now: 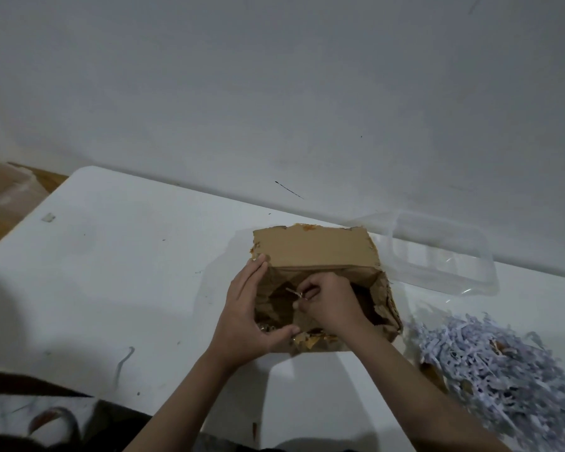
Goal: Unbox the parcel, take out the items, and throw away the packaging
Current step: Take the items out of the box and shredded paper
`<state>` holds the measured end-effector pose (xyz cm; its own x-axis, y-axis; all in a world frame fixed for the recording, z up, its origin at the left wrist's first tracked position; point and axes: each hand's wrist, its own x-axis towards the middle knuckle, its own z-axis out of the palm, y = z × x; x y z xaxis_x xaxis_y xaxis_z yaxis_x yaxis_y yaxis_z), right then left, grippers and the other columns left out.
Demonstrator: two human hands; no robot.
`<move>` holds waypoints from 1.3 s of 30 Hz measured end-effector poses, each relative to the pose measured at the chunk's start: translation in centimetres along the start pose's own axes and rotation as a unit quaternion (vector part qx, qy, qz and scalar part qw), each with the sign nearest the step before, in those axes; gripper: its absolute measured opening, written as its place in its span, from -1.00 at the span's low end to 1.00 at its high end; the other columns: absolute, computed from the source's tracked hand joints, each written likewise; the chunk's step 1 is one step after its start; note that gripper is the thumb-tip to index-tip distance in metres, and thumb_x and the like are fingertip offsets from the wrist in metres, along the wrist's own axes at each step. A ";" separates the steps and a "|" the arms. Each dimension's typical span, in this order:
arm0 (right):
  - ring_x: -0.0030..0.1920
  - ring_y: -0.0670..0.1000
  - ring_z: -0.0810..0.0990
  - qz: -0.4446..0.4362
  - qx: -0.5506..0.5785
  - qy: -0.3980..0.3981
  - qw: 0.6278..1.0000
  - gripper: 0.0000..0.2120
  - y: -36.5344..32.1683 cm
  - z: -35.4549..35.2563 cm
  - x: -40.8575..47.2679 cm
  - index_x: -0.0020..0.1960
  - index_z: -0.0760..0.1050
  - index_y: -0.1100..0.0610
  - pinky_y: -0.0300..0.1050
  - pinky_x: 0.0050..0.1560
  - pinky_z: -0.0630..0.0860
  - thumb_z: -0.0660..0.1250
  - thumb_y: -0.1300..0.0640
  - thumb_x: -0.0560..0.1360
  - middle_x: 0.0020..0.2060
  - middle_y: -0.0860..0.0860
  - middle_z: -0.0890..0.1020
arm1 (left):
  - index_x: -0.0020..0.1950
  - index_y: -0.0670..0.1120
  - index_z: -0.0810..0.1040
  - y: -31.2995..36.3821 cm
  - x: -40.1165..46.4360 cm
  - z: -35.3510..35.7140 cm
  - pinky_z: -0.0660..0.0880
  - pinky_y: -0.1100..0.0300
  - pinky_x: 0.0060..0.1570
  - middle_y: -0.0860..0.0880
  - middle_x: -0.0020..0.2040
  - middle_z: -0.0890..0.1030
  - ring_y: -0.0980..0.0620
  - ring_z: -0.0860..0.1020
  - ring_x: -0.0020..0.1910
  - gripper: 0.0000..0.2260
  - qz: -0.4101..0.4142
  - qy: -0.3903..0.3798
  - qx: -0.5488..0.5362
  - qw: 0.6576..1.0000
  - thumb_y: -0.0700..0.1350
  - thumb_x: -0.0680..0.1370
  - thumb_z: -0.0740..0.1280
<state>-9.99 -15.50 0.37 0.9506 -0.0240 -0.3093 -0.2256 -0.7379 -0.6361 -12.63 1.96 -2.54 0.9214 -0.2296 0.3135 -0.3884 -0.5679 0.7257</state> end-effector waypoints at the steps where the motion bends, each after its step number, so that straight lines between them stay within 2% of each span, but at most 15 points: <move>1: -0.11 -0.09 0.61 -0.013 -0.018 0.006 1.000 -0.76 -0.2 0.3 0.1 0.05 0.64 0.06 -0.19 -0.02 0.56 0.48 0.12 0.39 -0.12 -0.02 0.69 | 0.49 -0.18 0.23 0.0 0.0 0.0 0.15 0.21 0.46 -0.01 0.51 0.24 0.06 0.16 0.51 -0.08 -0.002 0.000 0.002 1.000 0.22 0.29 0.51; 5: 0.03 0.01 0.60 -0.047 -0.081 -0.011 0.996 -0.81 -0.1 0.6 0.7 0.07 0.65 0.01 -0.05 0.13 0.55 0.35 0.13 0.48 0.00 0.00 0.69 | 0.49 -0.17 0.23 0.1 0.0 0.1 0.17 0.19 0.46 0.00 0.51 0.24 0.07 0.16 0.51 -0.07 -0.010 0.006 0.005 1.000 0.23 0.29 0.51; 8: 0.04 0.03 0.61 -0.054 -0.096 -0.016 0.994 -0.82 0.0 0.6 0.7 0.03 0.67 0.07 -0.08 0.15 0.54 0.33 0.18 0.50 0.00 0.03 0.69 | 0.48 -0.20 0.25 0.3 0.0 0.1 0.16 0.20 0.46 -0.02 0.50 0.26 0.06 0.17 0.51 -0.08 -0.007 0.011 -0.001 1.000 0.22 0.29 0.51; 13: 0.00 0.08 0.63 -0.047 -0.103 -0.019 0.993 -0.81 0.2 0.7 0.8 -0.07 0.67 0.17 -0.02 0.08 0.57 0.27 0.25 0.49 -0.04 0.11 0.69 | 0.47 -0.22 0.27 0.4 0.1 0.1 0.16 0.18 0.45 -0.04 0.49 0.28 0.04 0.20 0.50 -0.09 -0.004 0.017 0.002 1.000 0.22 0.29 0.51; 16: 0.02 0.07 0.62 -0.046 -0.105 -0.014 0.993 -0.80 0.3 0.9 0.6 -0.04 0.66 0.18 -0.05 0.08 0.58 0.27 0.28 0.47 -0.03 0.10 0.68 | 0.47 -0.22 0.27 0.5 0.1 0.1 0.17 0.18 0.45 -0.04 0.49 0.29 0.03 0.20 0.50 -0.11 0.000 0.020 0.001 1.000 0.22 0.30 0.49; 18: -0.05 0.08 0.63 -0.048 -0.116 -0.005 0.992 -0.83 0.3 0.9 0.3 -0.08 0.66 0.20 -0.05 0.00 0.60 0.28 0.30 0.47 -0.10 0.12 0.68 | 0.47 -0.21 0.27 0.5 0.0 0.0 0.17 0.18 0.45 -0.03 0.49 0.28 0.03 0.20 0.50 -0.11 0.000 0.022 -0.001 1.000 0.22 0.31 0.49; 21: -0.19 0.06 0.63 -0.042 -0.104 0.007 0.994 -0.84 0.4 0.5 0.1 -0.23 0.66 0.22 -0.08 -0.15 0.61 0.30 0.31 0.43 -0.24 0.13 0.68 | 0.48 -0.19 0.26 0.4 -0.1 0.0 0.17 0.17 0.45 -0.01 0.50 0.28 0.03 0.19 0.50 -0.11 -0.003 0.023 -0.003 1.000 0.22 0.31 0.49; 24: -0.26 -0.05 0.62 -0.017 -0.039 0.008 0.999 -0.86 0.5 -0.2 -0.2 -0.29 0.68 0.19 -0.23 -0.27 0.55 0.38 0.32 0.38 -0.29 0.07 0.68 | 0.49 -0.17 0.25 0.2 -0.1 0.0 0.19 0.12 0.45 0.00 0.50 0.27 0.04 0.18 0.50 -0.10 -0.006 0.021 -0.002 1.000 0.22 0.30 0.50; 26: -0.34 -0.12 0.61 0.010 0.059 0.013 0.998 -0.92 0.3 -1.4 -0.8 -0.26 0.68 0.18 -0.31 -0.35 0.50 0.45 0.30 0.37 -0.35 0.02 0.67 | 0.49 -0.16 0.25 0.1 -0.1 0.0 0.22 0.07 0.44 0.00 0.50 0.27 0.03 0.19 0.50 -0.10 -0.002 0.020 -0.001 1.000 0.21 0.30 0.51; 29: -0.51 -0.19 0.55 0.040 0.205 0.023 0.978 -0.95 0.2 -4.2 -2.2 -0.23 0.67 0.22 -0.39 -0.47 0.43 0.47 0.33 0.36 -0.50 -0.03 0.62 | 0.49 -0.15 0.25 -0.2 -0.1 0.0 0.25 0.00 0.43 -0.01 0.50 0.28 0.02 0.20 0.49 -0.10 0.004 0.022 -0.005 1.000 0.20 0.29 0.52; 32: -0.53 -0.14 0.54 0.047 0.287 0.055 0.955 -0.94 1.0 -7.1 -4.0 -0.23 0.66 0.25 -0.39 -0.48 0.45 0.47 0.38 0.36 -0.52 -0.01 0.62 | 0.50 -0.11 0.24 -0.4 -0.1 0.0 0.25 0.01 0.43 0.02 0.50 0.26 0.05 0.19 0.50 -0.09 0.002 0.020 -0.014 1.000 0.23 0.29 0.50; 34: -0.50 -0.10 0.55 0.049 0.286 0.089 0.953 -0.91 2.2 -8.8 -5.5 -0.26 0.67 0.22 -0.34 -0.45 0.49 0.48 0.37 0.35 -0.49 0.03 0.63 | 0.50 -0.12 0.23 -0.4 -0.1 0.0 0.23 0.02 0.44 0.01 0.50 0.26 0.06 0.18 0.50 -0.08 0.006 0.019 -0.015 1.000 0.27 0.29 0.48; 37: -0.41 -0.07 0.63 0.052 0.217 0.184 0.957 -0.87 4.7 -11.1 -7.8 -0.31 0.66 0.13 -0.25 -0.31 0.59 0.49 0.33 0.33 -0.45 -0.01 0.67 | 0.49 -0.16 0.25 -0.4 -0.2 0.1 0.20 0.08 0.45 -0.01 0.50 0.26 0.04 0.19 0.49 -0.07 0.026 0.021 -0.004 0.999 0.30 0.29 0.44; 39: -0.41 -0.15 0.63 0.070 0.142 0.258 0.953 -0.92 6.4 -12.3 -9.4 -0.29 0.65 0.15 -0.34 -0.32 0.54 0.50 0.30 0.32 -0.44 0.00 0.66 | 0.48 -0.19 0.25 -0.4 -0.2 0.2 0.17 0.10 0.46 -0.04 0.50 0.27 0.02 0.19 0.50 -0.07 0.038 0.024 0.008 0.999 0.31 0.29 0.43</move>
<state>-17.72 -28.33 7.87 0.8688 -0.4912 -0.0622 -0.3362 -0.4931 -0.8024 -12.67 2.03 -3.01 0.8872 -0.2343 0.3975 -0.4572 -0.5630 0.6884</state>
